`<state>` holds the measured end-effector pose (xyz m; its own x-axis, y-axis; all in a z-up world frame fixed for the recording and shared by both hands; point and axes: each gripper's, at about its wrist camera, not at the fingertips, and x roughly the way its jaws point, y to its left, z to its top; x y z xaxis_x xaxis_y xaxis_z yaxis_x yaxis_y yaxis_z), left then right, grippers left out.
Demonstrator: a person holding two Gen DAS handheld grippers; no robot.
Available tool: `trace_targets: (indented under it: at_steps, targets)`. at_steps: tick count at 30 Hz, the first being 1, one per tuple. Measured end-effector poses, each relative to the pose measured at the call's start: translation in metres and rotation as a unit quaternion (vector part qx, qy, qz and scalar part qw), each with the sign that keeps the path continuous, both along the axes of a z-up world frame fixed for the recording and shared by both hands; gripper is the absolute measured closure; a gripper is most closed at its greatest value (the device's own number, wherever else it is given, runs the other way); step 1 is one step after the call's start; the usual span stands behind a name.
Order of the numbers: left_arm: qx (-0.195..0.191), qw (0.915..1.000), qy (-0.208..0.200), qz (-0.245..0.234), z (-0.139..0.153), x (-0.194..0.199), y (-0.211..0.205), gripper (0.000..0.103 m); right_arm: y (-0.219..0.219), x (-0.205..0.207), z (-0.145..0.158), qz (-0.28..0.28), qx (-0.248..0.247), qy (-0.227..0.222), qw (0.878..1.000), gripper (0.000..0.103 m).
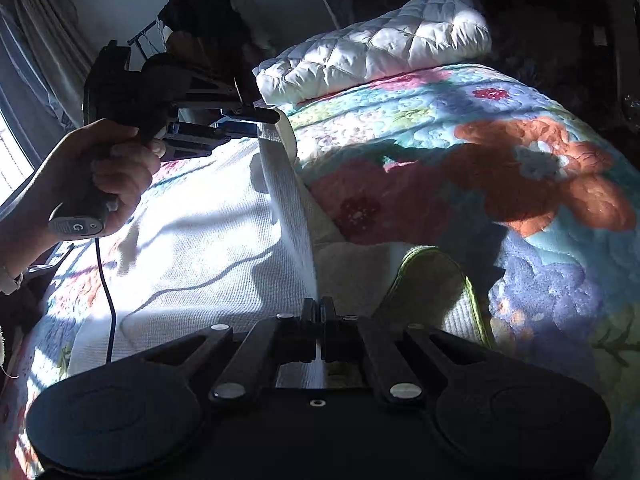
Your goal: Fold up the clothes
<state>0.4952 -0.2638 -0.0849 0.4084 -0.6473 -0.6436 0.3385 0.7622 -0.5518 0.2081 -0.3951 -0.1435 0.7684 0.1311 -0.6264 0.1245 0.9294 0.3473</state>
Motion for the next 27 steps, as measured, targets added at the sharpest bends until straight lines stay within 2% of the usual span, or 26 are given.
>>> trace_targets:
  at_steps: [2,3,4,5,7,9,11,12,14,16,19,21,26,27]
  targets:
    - [0.014,0.9998,-0.010,0.000,0.004,-0.008,0.002,0.058,-0.002,0.007,-0.003,-0.015,-0.008,0.018,1.000,0.094]
    - [0.027,0.9995,-0.018,-0.002,0.007,-0.013,0.005,0.053,-0.003,0.010,-0.005,-0.023,-0.013,0.028,0.999,0.094]
    - [0.047,0.9984,-0.028,-0.011,0.011,-0.021,0.010,0.042,-0.004,0.009,-0.003,-0.030,-0.012,0.030,0.999,0.094]
    - [0.069,0.9967,-0.039,-0.021,0.015,-0.029,0.015,0.035,-0.004,0.007,0.001,-0.035,-0.015,0.029,0.999,0.092]
    - [0.129,0.9887,-0.070,-0.032,0.015,-0.062,0.022,0.033,0.004,-0.001,0.012,-0.006,-0.024,0.021,0.999,0.084]
    - [0.191,0.9754,-0.102,-0.042,0.014,-0.096,0.029,0.033,0.014,-0.009,0.022,0.036,-0.030,0.019,0.999,0.058]
    - [0.251,0.9572,-0.133,-0.052,0.014,-0.130,0.036,0.032,0.026,-0.022,0.029,0.095,-0.034,0.024,0.995,0.055]
    - [0.242,0.9595,-0.139,-0.039,0.013,-0.149,0.048,0.031,0.033,-0.030,0.031,0.121,-0.041,0.026,0.992,0.054]
    - [0.212,0.9692,-0.125,-0.017,0.011,-0.171,0.085,0.025,0.048,-0.045,0.025,0.153,-0.062,0.045,0.985,0.048]
    - [0.230,0.9677,-0.103,0.006,0.005,-0.193,0.103,0.025,0.061,-0.060,0.015,0.172,-0.100,0.067,0.978,0.047]
    - [0.278,0.9568,-0.077,0.036,-0.005,-0.223,0.136,0.025,0.077,-0.082,-0.002,0.175,-0.188,0.091,0.962,0.050]
    - [0.309,0.9475,-0.059,0.056,-0.011,-0.243,0.157,0.025,0.074,-0.102,-0.004,0.170,-0.214,0.090,0.958,0.051]
    - [0.385,0.9168,-0.014,0.106,-0.027,-0.292,0.211,0.025,0.054,-0.141,-0.006,0.139,-0.187,0.105,0.967,0.051]
    - [0.388,0.9137,-0.010,0.122,-0.026,-0.302,0.228,0.025,0.050,-0.148,-0.007,0.133,-0.176,0.110,0.969,0.051]
